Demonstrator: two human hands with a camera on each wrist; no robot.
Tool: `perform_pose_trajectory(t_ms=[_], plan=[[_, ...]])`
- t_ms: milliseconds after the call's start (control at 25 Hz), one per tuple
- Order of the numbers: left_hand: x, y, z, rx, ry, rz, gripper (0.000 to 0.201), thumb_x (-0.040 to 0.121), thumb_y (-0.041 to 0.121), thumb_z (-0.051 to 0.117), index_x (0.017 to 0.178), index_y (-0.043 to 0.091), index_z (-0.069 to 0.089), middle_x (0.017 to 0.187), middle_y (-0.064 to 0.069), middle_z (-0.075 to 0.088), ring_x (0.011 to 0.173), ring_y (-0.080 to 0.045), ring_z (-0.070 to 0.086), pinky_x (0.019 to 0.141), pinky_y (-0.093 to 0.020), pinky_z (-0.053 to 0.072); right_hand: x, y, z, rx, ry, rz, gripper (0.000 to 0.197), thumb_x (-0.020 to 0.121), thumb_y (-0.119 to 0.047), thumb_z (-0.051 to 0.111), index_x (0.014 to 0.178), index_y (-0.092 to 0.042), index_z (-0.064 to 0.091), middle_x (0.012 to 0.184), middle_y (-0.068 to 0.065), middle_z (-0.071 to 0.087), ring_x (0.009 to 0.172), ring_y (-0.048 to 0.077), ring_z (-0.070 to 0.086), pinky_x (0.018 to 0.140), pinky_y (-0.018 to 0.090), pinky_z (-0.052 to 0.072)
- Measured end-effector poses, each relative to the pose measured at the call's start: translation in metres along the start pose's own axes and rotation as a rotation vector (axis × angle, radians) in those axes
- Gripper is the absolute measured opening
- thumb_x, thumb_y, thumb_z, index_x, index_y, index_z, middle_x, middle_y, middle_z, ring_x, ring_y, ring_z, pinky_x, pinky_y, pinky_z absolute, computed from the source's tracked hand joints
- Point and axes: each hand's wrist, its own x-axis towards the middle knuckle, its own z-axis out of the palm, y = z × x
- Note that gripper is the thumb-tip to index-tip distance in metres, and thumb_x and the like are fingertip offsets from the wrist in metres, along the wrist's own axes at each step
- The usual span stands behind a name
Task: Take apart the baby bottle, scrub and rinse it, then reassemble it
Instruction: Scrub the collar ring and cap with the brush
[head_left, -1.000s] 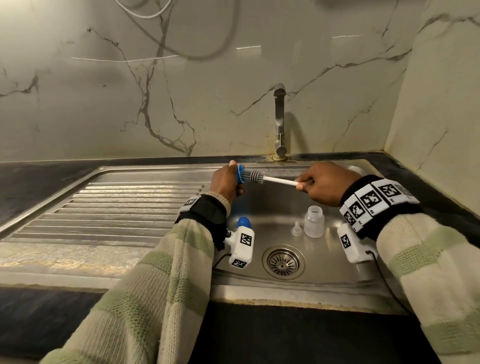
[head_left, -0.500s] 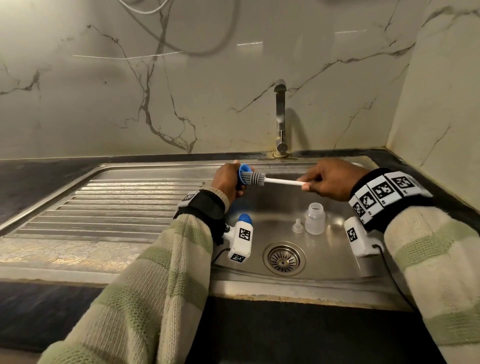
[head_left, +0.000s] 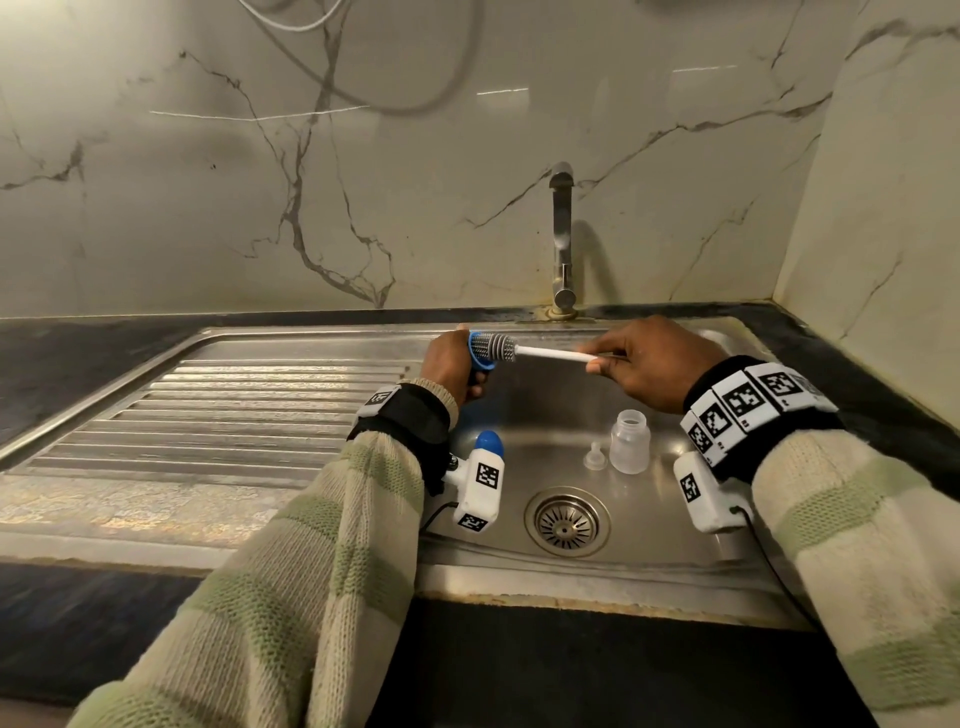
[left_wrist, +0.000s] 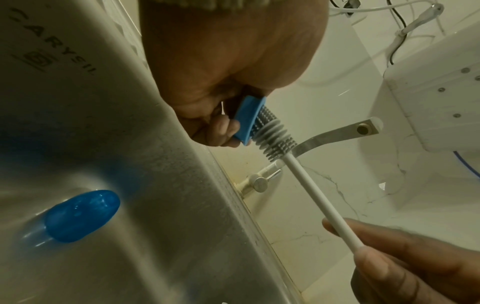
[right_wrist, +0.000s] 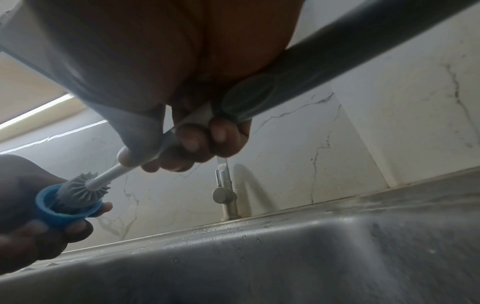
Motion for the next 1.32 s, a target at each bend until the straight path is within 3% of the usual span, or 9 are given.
perform_pose_trajectory(t_ms=[200, 480, 640, 720, 880, 1040, 1120, 1240, 1320], plan=[[0.002, -0.003, -0.002, 0.015, 0.005, -0.002, 0.039, 0.103, 0.029, 0.033, 0.08, 0.008, 0.057, 0.055, -0.006, 0.054, 0.045, -0.016, 0.042, 0.041, -0.021, 0.031, 0.002, 0.003, 0.006, 0.027, -0.021, 0.01, 0.024, 0.091, -0.033, 0.063, 0.114, -0.031, 0.071, 0.103, -0.005, 0.073, 0.094, 0.017, 0.065, 0.091, 0.043, 0.052], [-0.002, 0.002, 0.0, -0.008, 0.004, 0.036, 0.042, 0.106, 0.036, 0.031, 0.084, 0.011, 0.056, 0.06, -0.006, 0.052, 0.045, -0.014, 0.041, 0.04, -0.021, 0.031, 0.005, 0.006, 0.01, -0.014, 0.048, 0.013, 0.022, 0.092, -0.033, 0.061, 0.111, -0.029, 0.072, 0.101, 0.0, 0.073, 0.092, 0.021, 0.065, 0.088, 0.043, 0.053], [0.005, -0.002, -0.002, 0.035, 0.06, 0.049, 0.047, 0.106, 0.037, 0.032, 0.087, 0.006, 0.063, 0.065, -0.01, 0.057, 0.047, -0.016, 0.046, 0.043, -0.026, 0.038, 0.006, 0.007, 0.012, 0.114, -0.059, 0.036, 0.027, 0.092, -0.027, 0.065, 0.118, -0.026, 0.07, 0.11, -0.008, 0.071, 0.096, 0.011, 0.062, 0.09, 0.029, 0.048], [0.007, -0.001, -0.002, -0.005, 0.082, 0.045, 0.047, 0.106, 0.036, 0.033, 0.091, 0.004, 0.065, 0.069, -0.012, 0.058, 0.047, -0.016, 0.046, 0.044, -0.026, 0.039, 0.005, 0.006, 0.011, 0.179, -0.061, 0.019, 0.028, 0.091, -0.025, 0.066, 0.118, -0.025, 0.07, 0.105, -0.011, 0.071, 0.091, 0.009, 0.063, 0.083, 0.025, 0.046], [-0.004, 0.005, 0.001, -0.121, 0.031, 0.021, 0.046, 0.107, 0.034, 0.03, 0.082, 0.008, 0.059, 0.062, -0.009, 0.051, 0.046, -0.016, 0.041, 0.039, -0.02, 0.033, 0.002, 0.003, 0.009, 0.147, 0.046, 0.014, 0.024, 0.093, -0.027, 0.062, 0.116, -0.028, 0.071, 0.082, -0.004, 0.072, 0.072, 0.019, 0.063, 0.072, 0.035, 0.053], [-0.004, 0.004, 0.001, -0.078, 0.048, 0.038, 0.042, 0.107, 0.033, 0.03, 0.093, 0.005, 0.06, 0.067, -0.009, 0.055, 0.051, -0.016, 0.046, 0.044, -0.025, 0.039, 0.007, -0.007, 0.011, 0.048, -0.029, 0.054, 0.026, 0.093, -0.026, 0.061, 0.117, -0.023, 0.071, 0.106, -0.002, 0.073, 0.091, 0.015, 0.063, 0.086, 0.031, 0.05], [-0.002, 0.004, 0.003, -0.058, 0.079, 0.087, 0.041, 0.106, 0.029, 0.031, 0.092, 0.007, 0.063, 0.071, -0.011, 0.057, 0.052, -0.016, 0.048, 0.047, -0.027, 0.041, 0.005, -0.009, 0.006, 0.089, -0.081, 0.075, 0.026, 0.094, -0.025, 0.061, 0.117, -0.019, 0.071, 0.102, -0.003, 0.074, 0.086, 0.012, 0.063, 0.077, 0.022, 0.048], [-0.003, 0.004, 0.005, -0.011, 0.098, 0.167, 0.042, 0.105, 0.027, 0.03, 0.09, 0.014, 0.066, 0.076, -0.01, 0.06, 0.059, -0.016, 0.051, 0.05, -0.028, 0.044, 0.002, -0.006, 0.0, 0.183, -0.11, 0.14, 0.022, 0.095, -0.025, 0.059, 0.111, -0.019, 0.073, 0.052, -0.012, 0.061, 0.047, 0.003, 0.05, 0.04, 0.011, 0.036], [-0.002, 0.003, 0.005, 0.035, 0.081, 0.226, 0.039, 0.105, 0.026, 0.032, 0.098, 0.013, 0.068, 0.083, -0.011, 0.062, 0.065, -0.018, 0.054, 0.051, -0.028, 0.045, 0.0, -0.002, 0.0, 0.234, -0.11, 0.182, 0.022, 0.096, -0.025, 0.058, 0.11, -0.019, 0.073, 0.042, -0.01, 0.053, 0.038, 0.002, 0.043, 0.034, 0.012, 0.032]])
